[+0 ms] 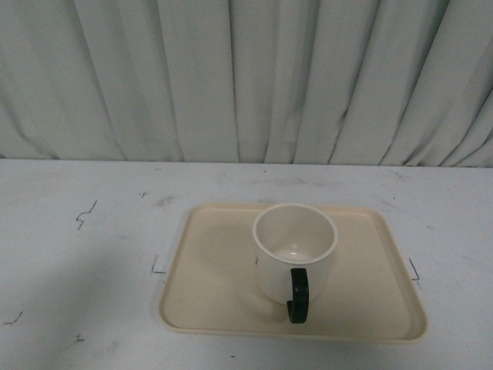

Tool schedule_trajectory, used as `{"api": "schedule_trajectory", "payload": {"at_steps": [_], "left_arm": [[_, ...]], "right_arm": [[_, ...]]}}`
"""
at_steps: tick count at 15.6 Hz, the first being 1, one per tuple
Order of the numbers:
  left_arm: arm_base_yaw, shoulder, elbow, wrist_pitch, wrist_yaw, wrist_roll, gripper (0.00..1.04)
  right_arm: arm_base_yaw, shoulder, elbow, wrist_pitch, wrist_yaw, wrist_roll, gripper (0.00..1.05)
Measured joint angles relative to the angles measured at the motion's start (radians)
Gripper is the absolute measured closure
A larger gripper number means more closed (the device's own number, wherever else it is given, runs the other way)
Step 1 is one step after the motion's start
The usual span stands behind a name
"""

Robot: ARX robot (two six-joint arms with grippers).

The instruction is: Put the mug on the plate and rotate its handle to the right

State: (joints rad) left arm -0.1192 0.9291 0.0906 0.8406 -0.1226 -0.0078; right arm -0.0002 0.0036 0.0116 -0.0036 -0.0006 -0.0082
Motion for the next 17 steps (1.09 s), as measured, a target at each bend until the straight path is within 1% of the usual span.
{"api": "schedule_trajectory", "payload": {"at_steps": [1, 3, 4, 5, 8, 17], "left_arm": [[0.011, 0.001, -0.026, 0.053, 0.008, 0.000, 1.03], [0.026, -0.047, -0.062, -0.032, 0.029, 0.000, 1.03], [0.068, -0.101, -0.072, -0.071, 0.088, 0.002, 1.03], [0.119, -0.168, -0.074, -0.108, 0.111, 0.003, 1.03], [0.116, -0.323, -0.082, -0.258, 0.123, 0.005, 1.03], [0.116, -0.593, -0.082, -0.504, 0.122, 0.005, 1.03]], "right_arm": [[0.000, 0.000, 0.000, 0.000, 0.000, 0.000, 0.06], [0.000, 0.000, 0.000, 0.000, 0.000, 0.000, 0.06], [0.000, 0.000, 0.000, 0.000, 0.000, 0.000, 0.06], [0.000, 0.000, 0.000, 0.000, 0.000, 0.000, 0.06], [0.000, 0.000, 0.000, 0.000, 0.000, 0.000, 0.06], [0.000, 0.000, 0.000, 0.000, 0.000, 0.000, 0.06]]}}
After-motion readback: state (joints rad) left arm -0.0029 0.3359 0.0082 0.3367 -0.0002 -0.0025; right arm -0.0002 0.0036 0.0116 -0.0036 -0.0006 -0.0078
